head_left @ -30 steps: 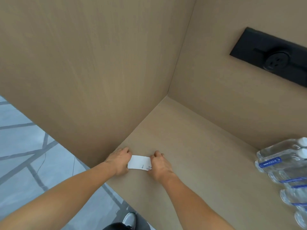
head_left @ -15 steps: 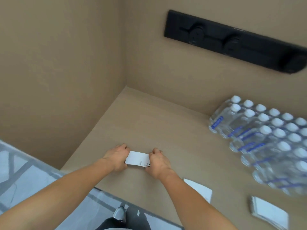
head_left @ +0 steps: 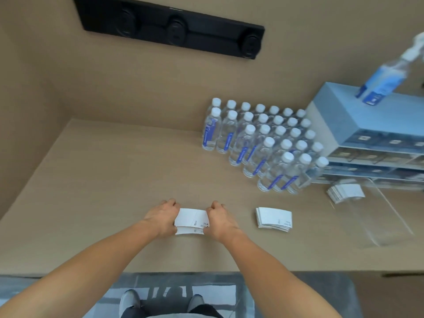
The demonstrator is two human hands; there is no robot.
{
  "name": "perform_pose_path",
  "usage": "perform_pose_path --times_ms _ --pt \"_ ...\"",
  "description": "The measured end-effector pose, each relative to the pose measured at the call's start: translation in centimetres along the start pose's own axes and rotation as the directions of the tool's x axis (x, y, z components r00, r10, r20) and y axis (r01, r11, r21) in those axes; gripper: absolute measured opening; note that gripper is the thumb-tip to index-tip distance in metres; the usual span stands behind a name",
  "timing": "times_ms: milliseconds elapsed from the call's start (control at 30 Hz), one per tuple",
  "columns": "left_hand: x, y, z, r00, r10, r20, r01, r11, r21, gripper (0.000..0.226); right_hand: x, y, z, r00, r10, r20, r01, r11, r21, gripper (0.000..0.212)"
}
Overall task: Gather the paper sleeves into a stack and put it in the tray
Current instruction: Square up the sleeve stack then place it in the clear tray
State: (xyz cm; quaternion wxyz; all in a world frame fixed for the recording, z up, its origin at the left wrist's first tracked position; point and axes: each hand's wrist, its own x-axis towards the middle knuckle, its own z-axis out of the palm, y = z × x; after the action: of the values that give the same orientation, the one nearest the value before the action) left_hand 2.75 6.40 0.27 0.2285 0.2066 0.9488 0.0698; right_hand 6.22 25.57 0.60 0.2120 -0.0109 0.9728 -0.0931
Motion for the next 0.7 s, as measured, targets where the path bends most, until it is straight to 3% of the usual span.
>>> perform_pose_path --times_ms 700 --pt "-0.2 0.9 1.3 1.0 -0.027 0.005 0.027 0.996 0.086 0.045 0.2 1.2 1.1 0.999 -0.048 0.016 0.049 0.998 -0.037 0.038"
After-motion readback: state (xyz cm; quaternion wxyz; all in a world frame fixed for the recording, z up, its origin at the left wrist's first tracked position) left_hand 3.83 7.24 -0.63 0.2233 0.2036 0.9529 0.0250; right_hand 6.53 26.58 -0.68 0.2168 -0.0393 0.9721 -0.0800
